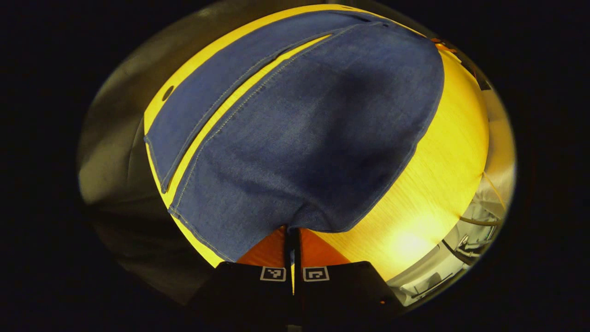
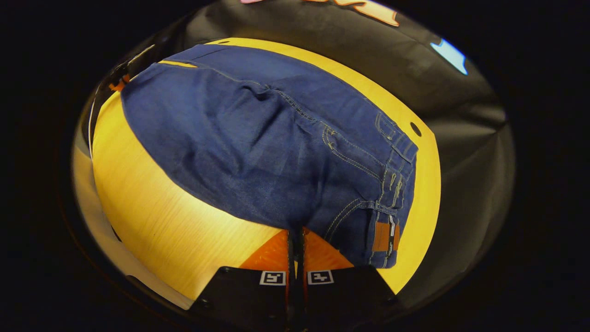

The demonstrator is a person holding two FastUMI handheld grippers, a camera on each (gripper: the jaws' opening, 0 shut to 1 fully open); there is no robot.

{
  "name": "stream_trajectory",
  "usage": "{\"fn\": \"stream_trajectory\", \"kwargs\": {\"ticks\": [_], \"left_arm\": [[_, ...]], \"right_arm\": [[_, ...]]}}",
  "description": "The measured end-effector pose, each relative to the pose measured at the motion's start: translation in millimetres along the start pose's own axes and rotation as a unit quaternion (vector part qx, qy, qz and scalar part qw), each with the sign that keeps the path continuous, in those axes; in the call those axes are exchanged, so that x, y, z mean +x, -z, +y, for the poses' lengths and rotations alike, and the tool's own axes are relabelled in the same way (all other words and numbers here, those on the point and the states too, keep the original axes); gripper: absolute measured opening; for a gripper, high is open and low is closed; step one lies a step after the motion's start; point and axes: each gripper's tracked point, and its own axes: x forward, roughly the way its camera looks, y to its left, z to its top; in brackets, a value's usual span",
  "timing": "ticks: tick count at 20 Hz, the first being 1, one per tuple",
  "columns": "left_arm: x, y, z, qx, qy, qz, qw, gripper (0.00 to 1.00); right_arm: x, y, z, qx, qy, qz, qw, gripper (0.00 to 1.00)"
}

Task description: Grasp the waist and the cuffs of the jeans and fold them to make the two legs overlap; first hold the waist and fold one-third of the jeans toward the cuffs, then hold the cuffs and fold the remaining one-third in the same direction to finish folding.

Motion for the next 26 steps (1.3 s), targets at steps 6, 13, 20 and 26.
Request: {"fn": "stream_trajectory", "kwargs": {"ticks": [6, 13, 20, 26], "left_arm": [[-38, -32, 28, -0.192, -0.037, -0.102, 0.975, 0.0], [-113, -84, 90, -0.3, -0.122, -0.224, 0.919, 0.0], [-166, -123, 101, -0.266, -0.23, -0.251, 0.902, 0.0], [-168, -125, 103, -0.294, -0.299, -0.325, 0.848, 0.0]], "right_arm": [[-32, -38, -17, 0.11, 0.028, -0.04, 0.993, 0.03], [-65, -129, -58, 0.24, 0.086, -0.151, 0.955, 0.03], [-46, -219, -120, 0.348, 0.113, -0.238, 0.9, 0.02], [46, -258, -141, 0.377, 0.132, -0.256, 0.88, 0.02]]}}
